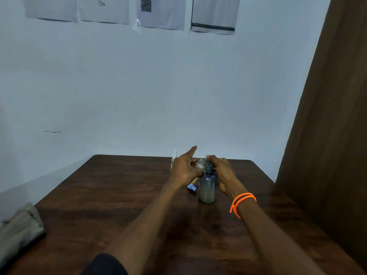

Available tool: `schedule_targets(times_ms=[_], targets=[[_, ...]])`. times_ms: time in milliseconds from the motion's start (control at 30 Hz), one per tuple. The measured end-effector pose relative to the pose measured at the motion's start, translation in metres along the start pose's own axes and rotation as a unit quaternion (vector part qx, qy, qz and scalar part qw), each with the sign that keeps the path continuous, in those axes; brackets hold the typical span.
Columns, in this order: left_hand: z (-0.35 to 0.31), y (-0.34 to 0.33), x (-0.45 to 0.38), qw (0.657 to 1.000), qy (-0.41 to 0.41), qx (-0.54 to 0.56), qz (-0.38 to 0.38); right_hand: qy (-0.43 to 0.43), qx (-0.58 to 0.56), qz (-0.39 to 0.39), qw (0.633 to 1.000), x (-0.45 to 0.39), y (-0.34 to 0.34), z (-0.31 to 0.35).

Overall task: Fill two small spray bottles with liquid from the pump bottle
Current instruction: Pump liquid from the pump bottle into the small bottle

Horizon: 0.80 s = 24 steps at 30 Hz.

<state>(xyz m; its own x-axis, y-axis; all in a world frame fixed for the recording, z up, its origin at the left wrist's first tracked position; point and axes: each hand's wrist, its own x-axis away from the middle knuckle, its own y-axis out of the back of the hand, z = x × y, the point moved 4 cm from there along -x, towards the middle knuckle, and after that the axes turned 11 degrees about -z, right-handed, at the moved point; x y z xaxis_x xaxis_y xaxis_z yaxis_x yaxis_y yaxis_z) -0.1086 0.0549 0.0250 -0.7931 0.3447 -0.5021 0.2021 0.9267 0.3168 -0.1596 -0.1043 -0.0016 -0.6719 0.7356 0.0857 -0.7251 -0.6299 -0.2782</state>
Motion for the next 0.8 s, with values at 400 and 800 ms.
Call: schedule_targets(times_ms=[400,800], targets=[[-0.008,-0.004,0.001,1.000,0.006,0.007,0.008,-0.009,-0.011,0.013,1.000,-0.004,0.001,0.006],[-0.005,-0.005,0.003,1.000,-0.004,0.000,0.016,-0.024,-0.011,0.004,1.000,-0.004,0.000,0.005]])
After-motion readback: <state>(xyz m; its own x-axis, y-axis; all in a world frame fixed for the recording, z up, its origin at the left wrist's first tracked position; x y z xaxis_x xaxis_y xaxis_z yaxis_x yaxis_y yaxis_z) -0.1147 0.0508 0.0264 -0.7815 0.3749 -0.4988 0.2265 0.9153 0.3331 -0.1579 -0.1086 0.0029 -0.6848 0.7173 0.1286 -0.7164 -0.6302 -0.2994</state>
